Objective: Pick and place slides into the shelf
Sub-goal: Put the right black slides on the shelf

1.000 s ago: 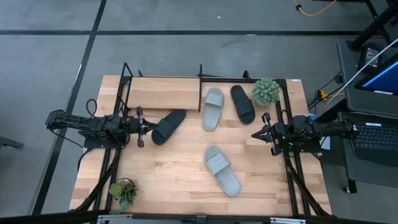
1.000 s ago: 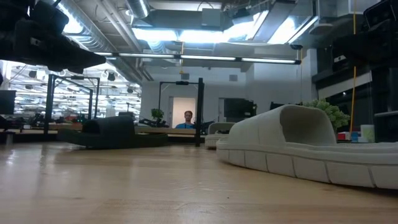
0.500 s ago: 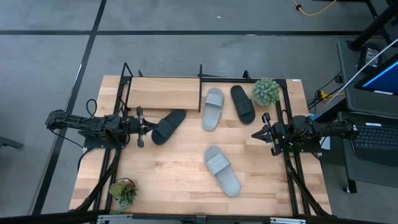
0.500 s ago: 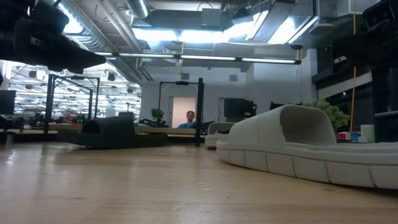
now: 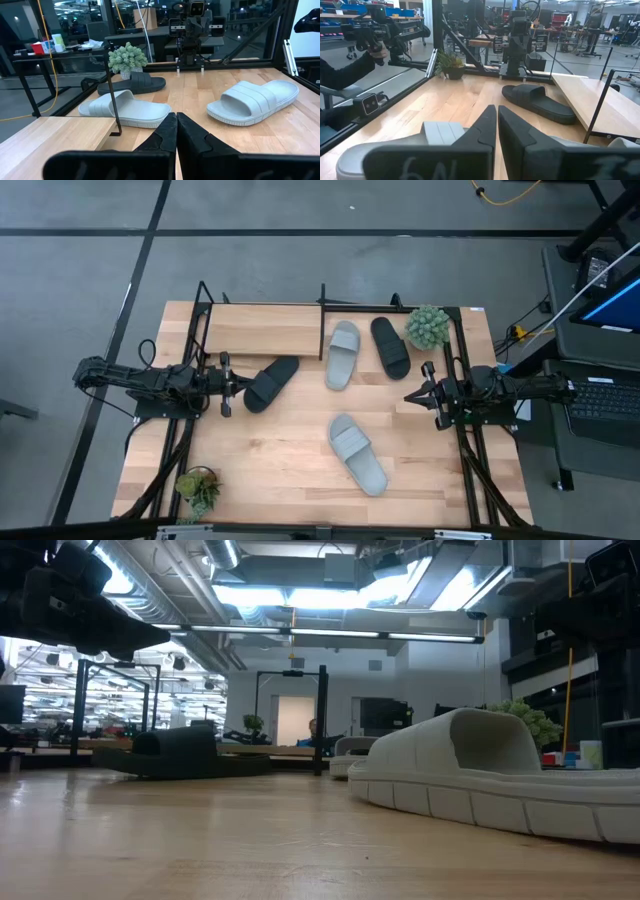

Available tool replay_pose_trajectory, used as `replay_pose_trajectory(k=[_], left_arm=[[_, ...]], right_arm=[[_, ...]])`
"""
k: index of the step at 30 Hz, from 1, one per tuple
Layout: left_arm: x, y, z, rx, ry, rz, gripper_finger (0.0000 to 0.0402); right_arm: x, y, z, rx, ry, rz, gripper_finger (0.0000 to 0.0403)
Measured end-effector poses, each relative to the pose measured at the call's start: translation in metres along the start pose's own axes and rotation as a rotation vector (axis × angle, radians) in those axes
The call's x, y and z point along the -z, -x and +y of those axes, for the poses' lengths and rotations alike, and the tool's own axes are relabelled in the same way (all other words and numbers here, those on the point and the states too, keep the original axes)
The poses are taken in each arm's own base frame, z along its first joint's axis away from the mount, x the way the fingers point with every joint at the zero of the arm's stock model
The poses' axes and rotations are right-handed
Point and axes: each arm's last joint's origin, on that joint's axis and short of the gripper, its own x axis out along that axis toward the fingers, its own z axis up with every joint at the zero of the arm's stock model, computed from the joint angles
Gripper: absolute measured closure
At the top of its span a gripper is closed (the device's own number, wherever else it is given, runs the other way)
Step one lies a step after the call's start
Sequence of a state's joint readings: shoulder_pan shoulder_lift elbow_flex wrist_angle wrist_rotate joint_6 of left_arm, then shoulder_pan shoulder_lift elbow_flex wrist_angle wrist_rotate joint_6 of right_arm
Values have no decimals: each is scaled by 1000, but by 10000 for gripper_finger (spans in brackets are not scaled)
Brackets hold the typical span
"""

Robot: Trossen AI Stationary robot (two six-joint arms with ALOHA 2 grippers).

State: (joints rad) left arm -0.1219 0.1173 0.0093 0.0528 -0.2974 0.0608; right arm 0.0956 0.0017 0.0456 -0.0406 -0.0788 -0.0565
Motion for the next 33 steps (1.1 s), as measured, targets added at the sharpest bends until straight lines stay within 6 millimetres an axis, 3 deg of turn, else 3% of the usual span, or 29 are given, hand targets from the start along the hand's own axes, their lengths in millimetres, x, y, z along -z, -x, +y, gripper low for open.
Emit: replay_pose_trajectory(k=[13, 23, 33], left_arm=[[0, 0, 0, -8, 32, -1, 401], [-1, 0, 3, -101, 37, -3, 401], [-1, 0, 3, -102, 37, -3, 401]], right_arm=[[0, 0, 0, 2, -115, 1, 382], [1, 1, -6, 227, -96, 9, 382], [4, 0, -7, 245, -97, 48, 382]])
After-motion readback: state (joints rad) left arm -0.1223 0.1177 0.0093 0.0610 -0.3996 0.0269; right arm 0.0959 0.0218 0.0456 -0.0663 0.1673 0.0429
